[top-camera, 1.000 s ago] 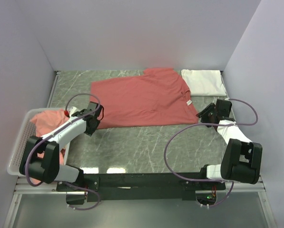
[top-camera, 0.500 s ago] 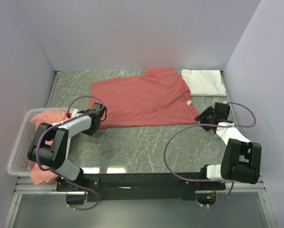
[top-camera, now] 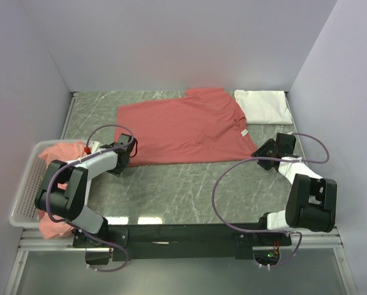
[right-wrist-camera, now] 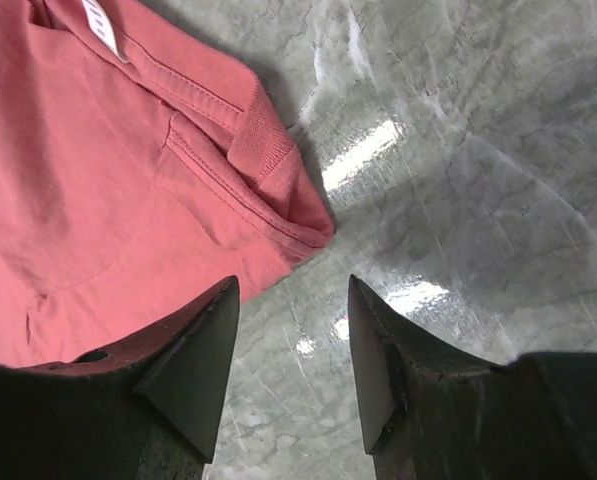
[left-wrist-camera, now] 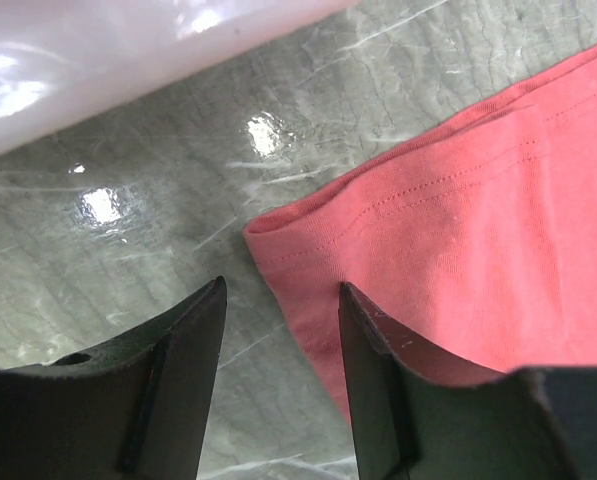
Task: Fold and stack the t-shirts
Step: Fold the tshirt
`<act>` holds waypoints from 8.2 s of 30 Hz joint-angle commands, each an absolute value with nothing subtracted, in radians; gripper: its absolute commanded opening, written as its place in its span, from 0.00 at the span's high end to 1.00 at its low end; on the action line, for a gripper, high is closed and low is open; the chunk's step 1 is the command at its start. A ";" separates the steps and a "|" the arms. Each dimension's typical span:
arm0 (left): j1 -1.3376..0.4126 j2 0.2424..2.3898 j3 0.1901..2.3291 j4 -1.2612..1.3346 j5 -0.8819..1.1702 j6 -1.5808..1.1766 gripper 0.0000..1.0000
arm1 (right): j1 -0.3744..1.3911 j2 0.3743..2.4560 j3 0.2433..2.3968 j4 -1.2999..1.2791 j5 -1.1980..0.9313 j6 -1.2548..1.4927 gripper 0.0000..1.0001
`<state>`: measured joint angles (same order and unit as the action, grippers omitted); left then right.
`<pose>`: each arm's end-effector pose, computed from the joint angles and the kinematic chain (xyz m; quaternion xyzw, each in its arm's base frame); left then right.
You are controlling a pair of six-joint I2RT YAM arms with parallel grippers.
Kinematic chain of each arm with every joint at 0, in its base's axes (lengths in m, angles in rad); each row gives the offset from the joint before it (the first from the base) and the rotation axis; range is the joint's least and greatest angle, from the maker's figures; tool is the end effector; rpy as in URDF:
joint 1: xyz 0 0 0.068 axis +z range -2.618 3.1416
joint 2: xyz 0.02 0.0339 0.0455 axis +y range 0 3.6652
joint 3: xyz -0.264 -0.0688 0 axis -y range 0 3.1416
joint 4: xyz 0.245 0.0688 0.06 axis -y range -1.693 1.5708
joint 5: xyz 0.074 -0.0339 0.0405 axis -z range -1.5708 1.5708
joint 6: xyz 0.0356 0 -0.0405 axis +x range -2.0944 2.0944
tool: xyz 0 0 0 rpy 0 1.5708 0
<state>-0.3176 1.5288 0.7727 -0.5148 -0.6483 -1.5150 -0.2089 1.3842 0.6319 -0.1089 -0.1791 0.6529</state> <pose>0.2523 -0.0603 0.1550 -0.5675 0.7474 0.0794 0.3361 0.2576 -0.0481 0.1666 0.3619 0.8616 0.1580 0.3191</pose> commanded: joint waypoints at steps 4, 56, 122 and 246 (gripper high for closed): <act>-0.310 1.574 0.799 -0.505 -0.680 -1.537 0.50 | -0.202 1.394 0.634 -0.083 -0.153 0.637 0.45; -0.330 1.118 0.555 -0.730 -0.627 -1.528 0.99 | -0.264 0.968 0.562 -0.555 -0.012 0.684 1.00; -0.707 2.250 1.710 -0.140 0.356 -0.724 0.40 | -0.018 1.755 1.140 -0.264 -0.183 0.486 0.58; -0.905 1.932 1.365 -0.054 0.203 -0.666 0.74 | 0.028 1.398 0.803 -0.147 -0.233 0.503 0.47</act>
